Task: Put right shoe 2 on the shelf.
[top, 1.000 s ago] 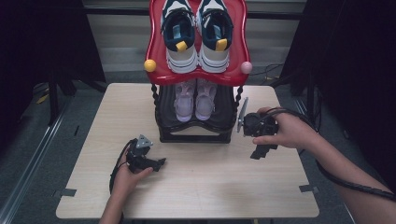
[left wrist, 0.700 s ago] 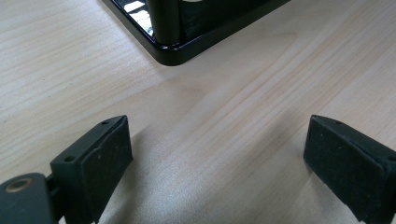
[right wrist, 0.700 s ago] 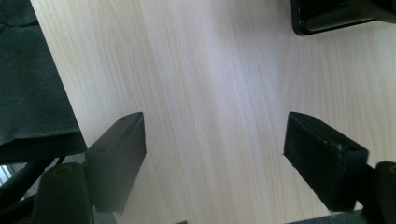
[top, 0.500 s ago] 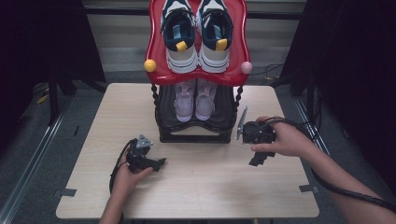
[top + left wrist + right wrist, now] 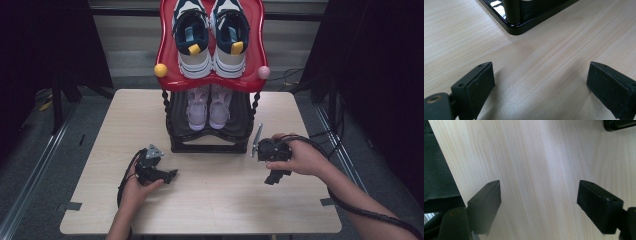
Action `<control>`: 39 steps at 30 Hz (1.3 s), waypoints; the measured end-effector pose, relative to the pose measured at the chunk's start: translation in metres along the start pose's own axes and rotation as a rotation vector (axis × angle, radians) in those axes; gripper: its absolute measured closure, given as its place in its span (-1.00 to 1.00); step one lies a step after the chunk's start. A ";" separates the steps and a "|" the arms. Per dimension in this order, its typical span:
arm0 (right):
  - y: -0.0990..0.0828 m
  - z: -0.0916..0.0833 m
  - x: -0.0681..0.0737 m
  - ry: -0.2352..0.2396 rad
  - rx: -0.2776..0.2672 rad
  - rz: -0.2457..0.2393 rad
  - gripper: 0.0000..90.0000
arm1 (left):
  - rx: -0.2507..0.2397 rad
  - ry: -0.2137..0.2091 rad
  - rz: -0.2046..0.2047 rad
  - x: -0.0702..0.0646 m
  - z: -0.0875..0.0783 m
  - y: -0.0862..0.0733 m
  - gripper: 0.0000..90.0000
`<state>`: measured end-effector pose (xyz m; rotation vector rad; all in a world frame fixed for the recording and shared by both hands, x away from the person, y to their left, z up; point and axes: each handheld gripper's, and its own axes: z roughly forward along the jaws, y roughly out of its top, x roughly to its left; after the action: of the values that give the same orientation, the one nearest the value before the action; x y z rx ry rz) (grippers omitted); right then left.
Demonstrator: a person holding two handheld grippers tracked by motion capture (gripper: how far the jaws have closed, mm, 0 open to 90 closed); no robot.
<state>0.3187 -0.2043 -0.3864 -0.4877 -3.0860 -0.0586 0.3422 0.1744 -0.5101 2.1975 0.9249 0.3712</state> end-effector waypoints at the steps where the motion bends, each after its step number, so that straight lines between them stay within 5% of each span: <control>1: 0.000 0.000 0.000 0.000 0.000 0.000 -0.58 | 0.000 0.000 0.000 0.000 0.000 0.000 -0.84; 10: -0.006 0.023 -0.001 0.011 0.013 0.035 -0.59 | 0.000 0.000 0.000 0.000 0.000 0.000 -0.84; 38: -0.032 0.069 -0.012 -0.017 -0.108 0.132 -0.62 | 0.000 0.000 0.001 0.000 0.000 0.000 -0.84; 39: -0.032 0.071 -0.011 -0.020 -0.124 0.166 -0.63 | 0.000 0.000 0.001 0.000 0.000 0.000 -0.84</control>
<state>0.3183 -0.2356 -0.4586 -0.7514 -3.0608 -0.2454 0.3422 0.1745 -0.5101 2.1982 0.9243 0.3716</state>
